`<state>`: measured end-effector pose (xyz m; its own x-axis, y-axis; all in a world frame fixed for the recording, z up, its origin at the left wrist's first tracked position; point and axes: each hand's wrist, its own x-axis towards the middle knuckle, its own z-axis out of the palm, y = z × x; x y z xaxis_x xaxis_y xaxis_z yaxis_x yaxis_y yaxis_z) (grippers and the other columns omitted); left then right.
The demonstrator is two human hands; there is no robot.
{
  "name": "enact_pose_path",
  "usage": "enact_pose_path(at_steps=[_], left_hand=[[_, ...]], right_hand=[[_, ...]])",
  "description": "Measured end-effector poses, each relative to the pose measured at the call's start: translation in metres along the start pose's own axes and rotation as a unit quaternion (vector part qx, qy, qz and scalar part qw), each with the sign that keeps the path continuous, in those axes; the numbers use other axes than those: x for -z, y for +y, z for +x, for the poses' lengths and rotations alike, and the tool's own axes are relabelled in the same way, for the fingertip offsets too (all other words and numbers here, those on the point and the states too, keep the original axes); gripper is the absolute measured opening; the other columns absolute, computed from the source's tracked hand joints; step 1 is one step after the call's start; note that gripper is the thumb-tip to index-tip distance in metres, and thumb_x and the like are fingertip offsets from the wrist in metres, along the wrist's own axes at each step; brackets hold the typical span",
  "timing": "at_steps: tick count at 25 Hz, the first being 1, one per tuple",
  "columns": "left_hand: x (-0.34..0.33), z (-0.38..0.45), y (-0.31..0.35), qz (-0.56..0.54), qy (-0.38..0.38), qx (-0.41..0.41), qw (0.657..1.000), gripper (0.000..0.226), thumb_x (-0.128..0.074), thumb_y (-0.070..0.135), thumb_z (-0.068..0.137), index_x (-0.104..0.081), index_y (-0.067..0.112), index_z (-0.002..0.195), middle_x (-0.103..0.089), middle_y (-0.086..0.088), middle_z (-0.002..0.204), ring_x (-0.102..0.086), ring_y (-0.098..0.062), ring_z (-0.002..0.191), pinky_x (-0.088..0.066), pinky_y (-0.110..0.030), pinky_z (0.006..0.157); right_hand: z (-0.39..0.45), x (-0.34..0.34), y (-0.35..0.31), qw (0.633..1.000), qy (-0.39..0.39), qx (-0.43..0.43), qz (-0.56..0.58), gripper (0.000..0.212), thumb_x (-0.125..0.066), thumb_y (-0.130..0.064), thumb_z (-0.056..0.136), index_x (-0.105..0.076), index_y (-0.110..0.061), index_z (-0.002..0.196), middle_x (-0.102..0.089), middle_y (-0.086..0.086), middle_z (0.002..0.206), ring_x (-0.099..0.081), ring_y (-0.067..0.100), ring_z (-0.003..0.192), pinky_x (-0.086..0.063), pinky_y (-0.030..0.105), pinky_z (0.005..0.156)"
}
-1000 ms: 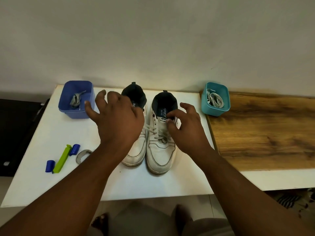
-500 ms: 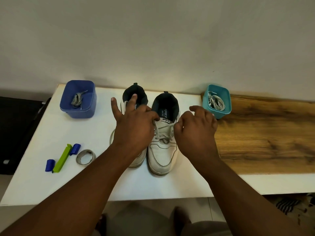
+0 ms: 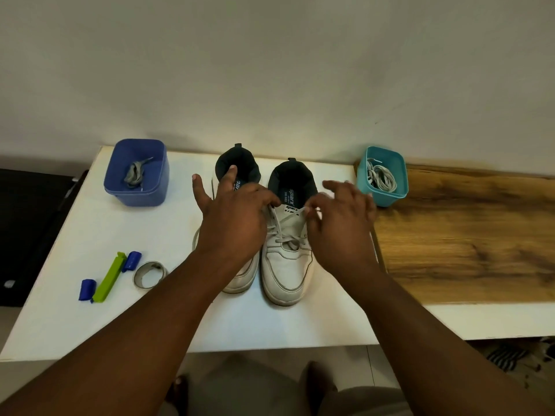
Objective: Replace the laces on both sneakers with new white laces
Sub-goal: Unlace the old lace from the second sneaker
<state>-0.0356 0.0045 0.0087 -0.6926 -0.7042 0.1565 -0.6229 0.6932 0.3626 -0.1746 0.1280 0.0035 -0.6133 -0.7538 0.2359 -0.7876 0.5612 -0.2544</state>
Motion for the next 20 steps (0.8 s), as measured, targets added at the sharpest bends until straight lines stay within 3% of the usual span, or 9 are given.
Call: enact_pose_path(at_steps=[2, 5, 6, 8, 11, 13, 15, 17, 20], left_hand=[[-0.001, 0.000, 0.001, -0.012, 0.008, 0.004, 1.000, 0.028, -0.060, 0.022, 0.094, -0.069, 0.043, 0.111, -0.064, 0.015, 0.132, -0.022, -0.026, 0.153, 0.008, -0.069, 0.116], [-0.003, -0.001, -0.001, -0.017, 0.011, 0.010, 1.000, 0.027, -0.060, 0.023, 0.094, -0.069, 0.044, 0.110, -0.064, 0.016, 0.132, -0.022, -0.025, 0.153, 0.007, -0.069, 0.116], [-0.003, -0.001, 0.000, -0.022, 0.011, 0.013, 1.000, 0.028, -0.059, 0.023, 0.095, -0.069, 0.044, 0.110, -0.064, 0.017, 0.132, -0.021, -0.024, 0.153, 0.008, -0.069, 0.116], [-0.003, 0.000, 0.000, -0.032, 0.007, 0.019, 0.999, 0.029, -0.058, 0.022, 0.095, -0.069, 0.043, 0.111, -0.063, 0.017, 0.133, -0.019, -0.023, 0.154, 0.009, -0.068, 0.116], [-0.003, 0.001, 0.000, -0.035, 0.003, 0.020, 0.999, 0.030, -0.057, 0.020, 0.097, -0.068, 0.043, 0.113, -0.062, 0.015, 0.135, -0.018, -0.023, 0.154, 0.010, -0.067, 0.117], [-0.003, 0.001, -0.002, -0.039, 0.002, 0.020, 0.999, 0.030, -0.057, 0.021, 0.098, -0.068, 0.044, 0.114, -0.062, 0.015, 0.137, -0.018, -0.023, 0.154, 0.010, -0.066, 0.117], [-0.003, 0.001, -0.003, -0.040, 0.002, 0.022, 0.999, 0.030, -0.056, 0.022, 0.097, -0.068, 0.044, 0.113, -0.062, 0.016, 0.135, -0.018, -0.023, 0.154, 0.011, -0.066, 0.117], [-0.003, 0.001, -0.002, -0.043, 0.005, 0.020, 0.999, 0.028, -0.056, 0.023, 0.097, -0.068, 0.044, 0.111, -0.063, 0.017, 0.132, -0.019, -0.024, 0.154, 0.010, -0.067, 0.117], [-0.005, 0.001, 0.001, -0.034, 0.003, 0.013, 0.999, 0.025, -0.053, 0.030, 0.097, -0.067, 0.044, 0.112, -0.062, 0.018, 0.132, -0.020, -0.024, 0.153, 0.008, -0.068, 0.117]], right_hand=[[0.005, 0.001, 0.019, 0.982, 0.077, -0.139, 0.102, 0.023, -0.047, -0.033, 0.095, -0.066, -0.024, 0.102, -0.060, 0.006, 0.124, -0.056, 0.031, 0.117, -0.044, 0.055, 0.102], [0.012, -0.001, 0.025, 0.881, 0.061, -0.350, 0.314, 0.015, -0.049, -0.031, 0.088, -0.060, -0.031, 0.099, -0.054, 0.008, 0.130, -0.055, 0.033, 0.119, -0.049, 0.055, 0.100], [0.009, -0.001, 0.021, 0.890, 0.042, -0.335, 0.308, 0.023, -0.053, -0.025, 0.089, -0.061, -0.033, 0.109, -0.048, 0.008, 0.139, -0.049, 0.034, 0.128, -0.045, 0.054, 0.107], [0.000, -0.004, 0.011, 0.972, 0.004, -0.139, 0.192, 0.039, -0.061, -0.020, 0.092, -0.062, -0.034, 0.129, -0.036, 0.009, 0.157, -0.028, 0.035, 0.149, -0.026, 0.053, 0.121], [-0.003, -0.009, -0.014, 0.991, -0.105, 0.075, 0.019, 0.023, -0.066, -0.034, 0.095, -0.072, -0.039, 0.116, -0.027, 0.001, 0.168, -0.003, 0.032, 0.159, 0.003, 0.057, 0.124], [0.000, -0.012, -0.007, 0.994, -0.093, 0.015, 0.059, 0.013, -0.065, -0.037, 0.096, -0.075, -0.039, 0.104, -0.038, -0.003, 0.162, -0.015, 0.029, 0.157, -0.003, 0.058, 0.125], [0.005, -0.003, 0.004, 0.976, 0.013, -0.101, 0.190, 0.008, -0.063, -0.038, 0.096, -0.071, -0.039, 0.097, -0.055, -0.003, 0.142, -0.043, 0.022, 0.140, -0.029, 0.054, 0.119], [0.012, 0.013, 0.011, 0.883, 0.117, -0.245, 0.382, 0.012, -0.058, -0.027, 0.098, -0.064, -0.032, 0.090, -0.062, -0.003, 0.118, -0.056, 0.016, 0.115, -0.048, 0.041, 0.101], [0.017, 0.026, 0.016, 0.674, 0.165, -0.374, 0.615, 0.015, -0.053, -0.015, 0.099, -0.067, -0.021, 0.099, -0.069, -0.004, 0.095, -0.062, 0.008, 0.089, -0.051, 0.022, 0.076]])
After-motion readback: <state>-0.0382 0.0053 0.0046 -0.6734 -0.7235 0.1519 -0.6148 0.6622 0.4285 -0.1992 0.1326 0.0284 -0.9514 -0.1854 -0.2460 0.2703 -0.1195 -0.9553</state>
